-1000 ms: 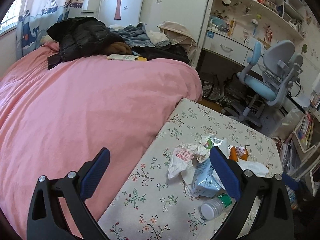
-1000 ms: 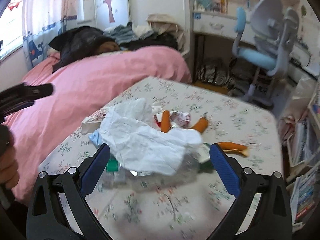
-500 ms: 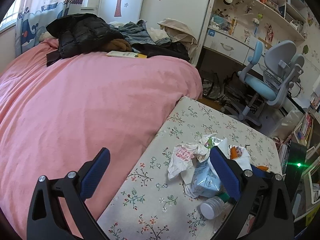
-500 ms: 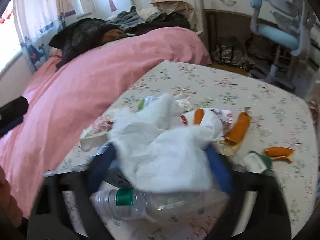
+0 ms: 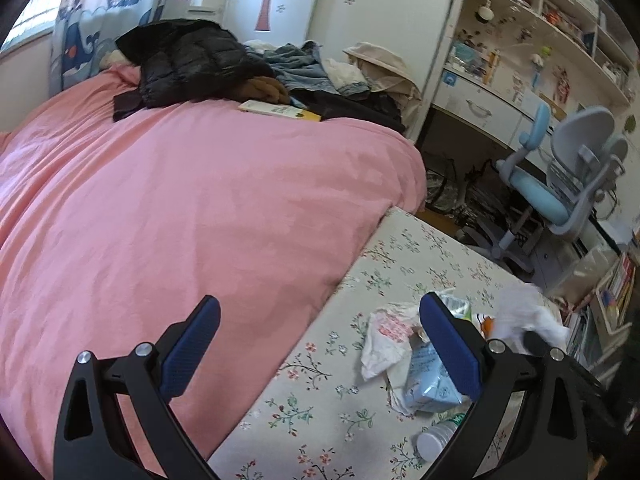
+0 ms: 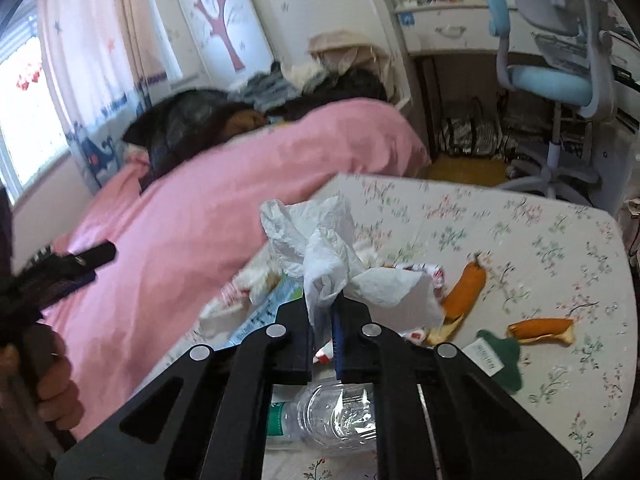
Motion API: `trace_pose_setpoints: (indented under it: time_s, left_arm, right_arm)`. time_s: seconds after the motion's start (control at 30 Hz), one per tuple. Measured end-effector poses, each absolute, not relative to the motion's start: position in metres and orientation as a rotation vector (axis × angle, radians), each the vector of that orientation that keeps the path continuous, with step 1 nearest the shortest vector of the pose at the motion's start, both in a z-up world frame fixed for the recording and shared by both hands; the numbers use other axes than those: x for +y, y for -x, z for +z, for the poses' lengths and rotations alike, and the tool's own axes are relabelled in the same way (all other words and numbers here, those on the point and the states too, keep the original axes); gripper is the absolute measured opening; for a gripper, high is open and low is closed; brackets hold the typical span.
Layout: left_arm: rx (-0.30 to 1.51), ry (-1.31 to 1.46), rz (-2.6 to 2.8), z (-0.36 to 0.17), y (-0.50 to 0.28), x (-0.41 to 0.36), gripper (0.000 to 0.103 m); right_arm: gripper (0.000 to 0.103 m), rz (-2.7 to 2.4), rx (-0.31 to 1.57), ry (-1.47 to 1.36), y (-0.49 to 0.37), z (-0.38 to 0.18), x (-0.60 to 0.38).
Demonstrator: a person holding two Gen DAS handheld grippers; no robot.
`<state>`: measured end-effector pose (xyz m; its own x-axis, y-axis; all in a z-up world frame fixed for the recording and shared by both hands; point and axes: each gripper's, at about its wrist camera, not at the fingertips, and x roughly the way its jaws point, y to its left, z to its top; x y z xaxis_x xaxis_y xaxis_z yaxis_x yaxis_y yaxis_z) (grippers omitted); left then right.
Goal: Collect trash
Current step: 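Grasp the crumpled white tissue with the right gripper, then lift the tissue with the right gripper while the left gripper grasps another tissue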
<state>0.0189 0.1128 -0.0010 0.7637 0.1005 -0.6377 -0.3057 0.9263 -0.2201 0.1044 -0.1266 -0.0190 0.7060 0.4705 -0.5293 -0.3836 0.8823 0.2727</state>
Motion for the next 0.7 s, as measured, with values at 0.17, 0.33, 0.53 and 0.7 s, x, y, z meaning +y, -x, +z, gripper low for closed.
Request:
trace_pose_setpoints:
  time_s: [0.17,0.33,0.53,0.7]
  left_arm:
    - [0.700,0.301,0.232,-0.006,-0.023,0.112,0.095]
    - [0.790,0.197,0.179,-0.024,-0.037,0.092,0.095]
    - [0.834,0.133,0.109,-0.044,-0.060,0.074,0.095]
    - [0.878,0.106,0.072,-0.063,-0.083,0.066,0.095]
  right_arm:
    - [0.007,0.497,0.587,-0.205,-0.089,-0.003,-0.148]
    - [0.007,0.509,0.580,-0.229,-0.080,0.001,-0.159]
    - [0.007,0.533,0.545,-0.246,-0.070,0.008,-0.170]
    - [0.007,0.537,0.552,-0.224,-0.068,0.007,-0.174]
